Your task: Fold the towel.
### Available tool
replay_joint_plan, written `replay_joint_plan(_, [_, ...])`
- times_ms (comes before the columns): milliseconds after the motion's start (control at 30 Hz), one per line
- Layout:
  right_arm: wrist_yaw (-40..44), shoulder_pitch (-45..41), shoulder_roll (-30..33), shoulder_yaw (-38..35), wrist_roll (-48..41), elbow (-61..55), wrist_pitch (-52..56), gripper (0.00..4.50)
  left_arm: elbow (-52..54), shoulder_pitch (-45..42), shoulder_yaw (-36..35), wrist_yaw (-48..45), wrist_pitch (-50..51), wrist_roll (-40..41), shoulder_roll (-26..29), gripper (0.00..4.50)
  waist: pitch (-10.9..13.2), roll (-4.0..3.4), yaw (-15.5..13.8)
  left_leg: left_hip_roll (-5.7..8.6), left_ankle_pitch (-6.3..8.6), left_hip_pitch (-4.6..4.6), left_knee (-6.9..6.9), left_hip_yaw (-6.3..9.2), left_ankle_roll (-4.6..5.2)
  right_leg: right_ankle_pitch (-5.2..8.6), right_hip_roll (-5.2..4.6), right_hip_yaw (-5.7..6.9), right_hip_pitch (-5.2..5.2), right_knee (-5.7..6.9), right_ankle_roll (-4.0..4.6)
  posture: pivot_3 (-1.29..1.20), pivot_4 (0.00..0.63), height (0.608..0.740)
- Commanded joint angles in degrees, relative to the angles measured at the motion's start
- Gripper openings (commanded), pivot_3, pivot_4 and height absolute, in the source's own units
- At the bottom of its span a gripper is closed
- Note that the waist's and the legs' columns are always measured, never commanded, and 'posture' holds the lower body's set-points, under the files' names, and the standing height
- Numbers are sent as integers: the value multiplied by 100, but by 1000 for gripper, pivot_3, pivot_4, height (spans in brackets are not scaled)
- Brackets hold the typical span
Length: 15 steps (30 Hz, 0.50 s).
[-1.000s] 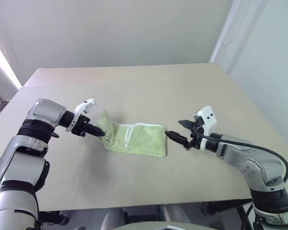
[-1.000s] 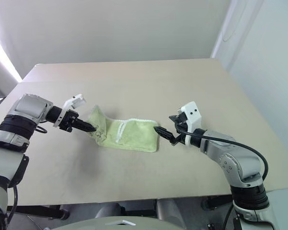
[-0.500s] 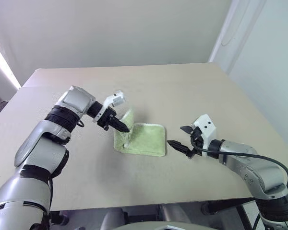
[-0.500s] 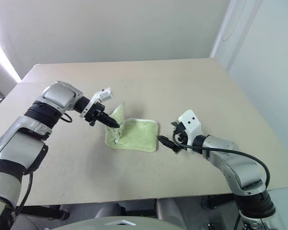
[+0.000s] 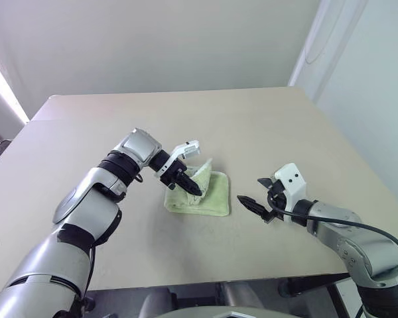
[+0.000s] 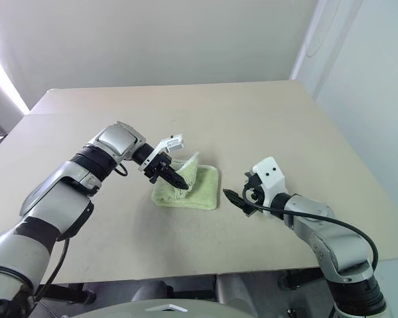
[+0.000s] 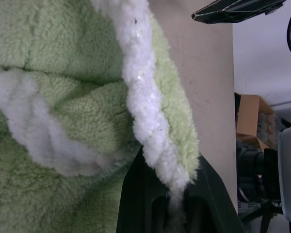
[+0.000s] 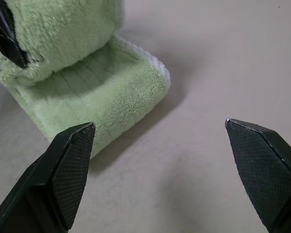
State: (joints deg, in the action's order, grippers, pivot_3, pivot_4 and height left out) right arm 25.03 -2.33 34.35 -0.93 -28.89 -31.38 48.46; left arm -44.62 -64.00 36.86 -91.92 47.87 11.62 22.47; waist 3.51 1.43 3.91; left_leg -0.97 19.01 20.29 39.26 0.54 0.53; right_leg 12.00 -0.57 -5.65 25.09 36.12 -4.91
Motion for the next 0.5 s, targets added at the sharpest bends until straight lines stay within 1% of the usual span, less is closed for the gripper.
replay_joint_plan(33, [-89,28,-74,-168,-22,-265,0,4500,-25,-144,-325,207,-262,-167,-146,42,0,0,-3,0,0,-2,0,0,0,0,0,0,-5,-2,0,0,0,712])
replay_joint_plan(167, [-142,126,-105,-183,-18,-305,-4,4500,100,-10,-526,245,-387,-172,-229,42,0,0,0,1,0,0,-1,0,0,0,-1,-2,-6,-4,-1,0,0,712])
replay_joint_plan(300, [-172,153,-110,-201,-35,-335,2,4500,340,93,-457,12,-466,-199,-133,1077,0,0,-3,1,0,1,-1,0,0,0,-1,-2,-6,-3,-1,0,0,712])
replay_joint_plan(400, [-186,148,-86,-212,-19,-304,4,4500,587,155,-350,-58,-399,-106,-27,2213,0,0,2,1,0,-3,-1,0,0,0,-1,-2,-13,-3,-1,0,0,712])
replay_joint_plan(467, [-185,136,-71,-211,-7,-275,0,4500,615,157,-372,-58,-322,-113,-31,2891,0,0,-1,1,0,-4,-1,0,0,0,-1,-2,-14,-3,-1,0,0,712])
replay_joint_plan(500, [-187,123,-75,-207,-6,-265,-1,4500,631,149,-409,-58,-252,-30,-29,3313,0,0,-2,1,0,-4,-1,0,0,0,-1,-2,-14,-3,-1,0,0,712])
